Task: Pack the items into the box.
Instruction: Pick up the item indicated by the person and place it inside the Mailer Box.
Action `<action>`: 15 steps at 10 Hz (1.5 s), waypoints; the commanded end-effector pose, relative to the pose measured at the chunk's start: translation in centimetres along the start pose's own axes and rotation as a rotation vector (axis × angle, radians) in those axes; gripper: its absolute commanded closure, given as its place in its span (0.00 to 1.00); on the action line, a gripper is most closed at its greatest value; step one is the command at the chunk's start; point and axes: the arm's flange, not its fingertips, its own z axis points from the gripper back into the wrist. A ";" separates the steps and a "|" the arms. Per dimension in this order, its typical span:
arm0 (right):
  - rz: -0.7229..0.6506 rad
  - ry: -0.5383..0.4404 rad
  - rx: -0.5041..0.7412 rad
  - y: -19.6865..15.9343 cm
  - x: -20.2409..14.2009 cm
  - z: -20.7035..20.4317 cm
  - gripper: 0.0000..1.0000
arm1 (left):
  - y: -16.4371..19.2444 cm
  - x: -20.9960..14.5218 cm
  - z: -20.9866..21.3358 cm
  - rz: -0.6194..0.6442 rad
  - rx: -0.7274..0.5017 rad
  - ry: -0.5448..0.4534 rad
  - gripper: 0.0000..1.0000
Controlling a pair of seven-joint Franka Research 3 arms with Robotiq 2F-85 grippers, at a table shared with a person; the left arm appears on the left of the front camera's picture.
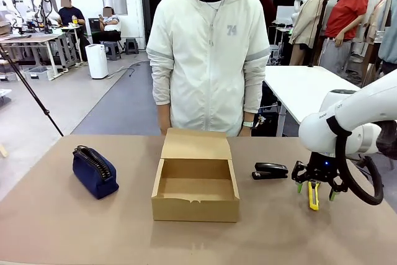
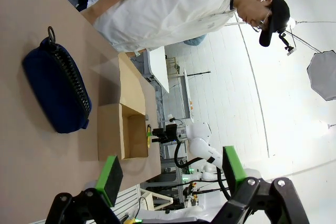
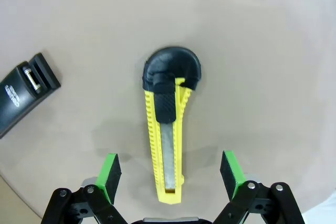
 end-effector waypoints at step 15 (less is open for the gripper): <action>0.103 0.028 0.008 0.0 0.7 5.2 1.00 | -0.3 0.0 0.0 0.010 -0.018 -0.005 0.00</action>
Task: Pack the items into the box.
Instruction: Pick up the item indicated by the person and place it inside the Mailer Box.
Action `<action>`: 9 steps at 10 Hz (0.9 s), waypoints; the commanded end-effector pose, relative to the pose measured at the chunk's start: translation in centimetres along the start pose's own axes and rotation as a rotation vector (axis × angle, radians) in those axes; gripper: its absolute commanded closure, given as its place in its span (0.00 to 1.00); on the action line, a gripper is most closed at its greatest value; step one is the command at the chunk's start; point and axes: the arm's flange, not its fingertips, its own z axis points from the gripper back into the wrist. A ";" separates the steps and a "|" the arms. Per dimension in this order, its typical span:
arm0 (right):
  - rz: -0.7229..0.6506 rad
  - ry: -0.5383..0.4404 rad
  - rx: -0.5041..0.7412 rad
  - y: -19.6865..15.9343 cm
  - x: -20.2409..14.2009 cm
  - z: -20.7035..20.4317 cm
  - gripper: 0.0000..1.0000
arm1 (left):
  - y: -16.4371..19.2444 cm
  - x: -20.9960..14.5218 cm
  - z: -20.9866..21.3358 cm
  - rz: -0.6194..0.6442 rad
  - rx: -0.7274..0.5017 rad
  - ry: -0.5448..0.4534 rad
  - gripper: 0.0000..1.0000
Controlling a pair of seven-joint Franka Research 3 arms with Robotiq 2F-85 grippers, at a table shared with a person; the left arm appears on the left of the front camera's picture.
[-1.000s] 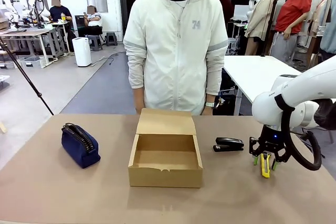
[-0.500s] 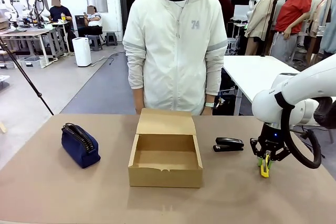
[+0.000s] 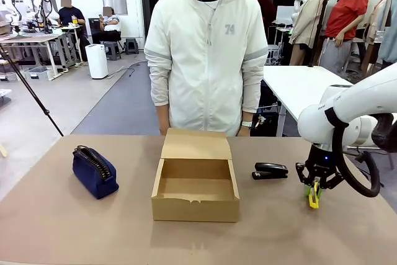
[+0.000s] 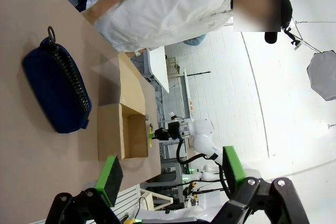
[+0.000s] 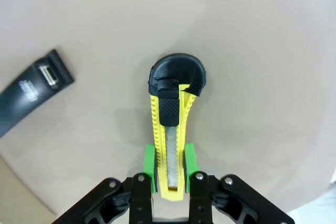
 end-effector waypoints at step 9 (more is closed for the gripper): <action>0.325 -0.046 0.036 -1.8 -7.2 15.7 1.00 | -0.3 0.0 0.0 0.010 -0.018 -0.005 0.00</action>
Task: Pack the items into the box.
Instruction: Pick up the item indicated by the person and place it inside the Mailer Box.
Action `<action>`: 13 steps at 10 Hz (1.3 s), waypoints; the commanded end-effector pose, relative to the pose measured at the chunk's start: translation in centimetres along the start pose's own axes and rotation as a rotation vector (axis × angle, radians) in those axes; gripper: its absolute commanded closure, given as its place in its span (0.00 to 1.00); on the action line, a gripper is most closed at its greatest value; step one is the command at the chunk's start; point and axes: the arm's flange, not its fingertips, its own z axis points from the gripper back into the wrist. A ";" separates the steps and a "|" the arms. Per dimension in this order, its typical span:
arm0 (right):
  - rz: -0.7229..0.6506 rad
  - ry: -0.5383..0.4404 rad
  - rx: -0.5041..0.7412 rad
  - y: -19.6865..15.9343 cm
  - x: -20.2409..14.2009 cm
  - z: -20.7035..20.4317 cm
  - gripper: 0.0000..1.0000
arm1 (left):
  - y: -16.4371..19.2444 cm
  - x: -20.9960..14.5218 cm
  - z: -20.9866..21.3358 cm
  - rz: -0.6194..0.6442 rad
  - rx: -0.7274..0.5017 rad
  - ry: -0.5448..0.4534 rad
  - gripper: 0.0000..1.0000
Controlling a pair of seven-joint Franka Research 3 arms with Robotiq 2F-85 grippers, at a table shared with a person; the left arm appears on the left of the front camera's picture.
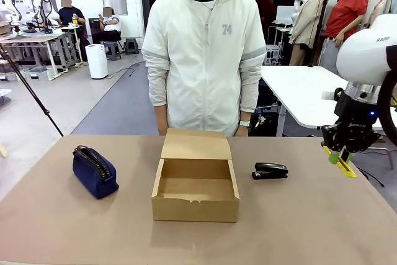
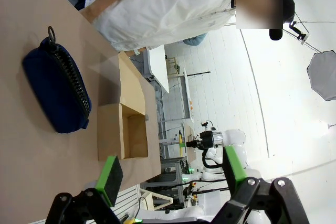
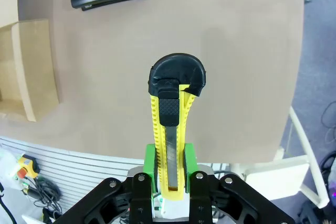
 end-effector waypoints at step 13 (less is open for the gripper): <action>1.406 0.019 0.037 32.8 1.5 -7.8 1.00 | -0.3 0.0 0.0 0.009 -0.018 -0.005 0.00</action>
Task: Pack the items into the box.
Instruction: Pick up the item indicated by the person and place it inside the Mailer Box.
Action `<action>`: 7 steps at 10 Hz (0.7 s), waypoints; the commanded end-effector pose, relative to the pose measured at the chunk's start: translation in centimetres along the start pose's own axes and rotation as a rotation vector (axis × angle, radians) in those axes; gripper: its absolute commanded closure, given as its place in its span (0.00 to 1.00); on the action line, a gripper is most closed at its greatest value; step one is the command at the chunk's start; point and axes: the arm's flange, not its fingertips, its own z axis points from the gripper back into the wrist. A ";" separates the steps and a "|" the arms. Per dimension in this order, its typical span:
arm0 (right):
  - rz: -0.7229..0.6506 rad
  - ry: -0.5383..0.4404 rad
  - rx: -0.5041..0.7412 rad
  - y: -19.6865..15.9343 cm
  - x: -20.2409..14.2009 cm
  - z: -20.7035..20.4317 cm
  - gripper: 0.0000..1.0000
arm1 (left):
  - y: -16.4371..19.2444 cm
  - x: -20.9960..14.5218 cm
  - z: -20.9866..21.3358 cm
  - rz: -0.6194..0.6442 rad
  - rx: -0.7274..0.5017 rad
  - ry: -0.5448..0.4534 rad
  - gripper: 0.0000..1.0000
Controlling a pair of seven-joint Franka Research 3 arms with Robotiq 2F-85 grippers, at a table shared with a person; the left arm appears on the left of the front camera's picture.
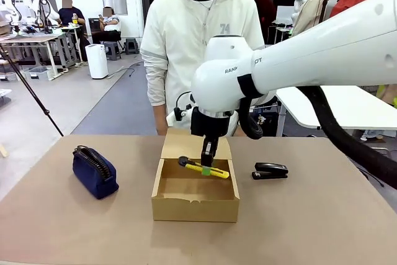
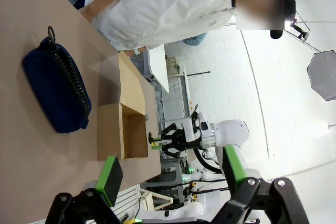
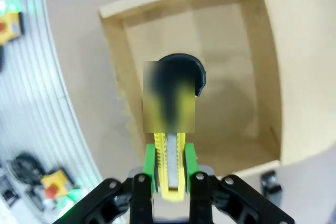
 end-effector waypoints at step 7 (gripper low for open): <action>-0.010 0.049 0.032 -1.0 1.4 -10.5 1.00 | -0.3 0.0 -0.1 0.010 -0.018 -0.005 0.00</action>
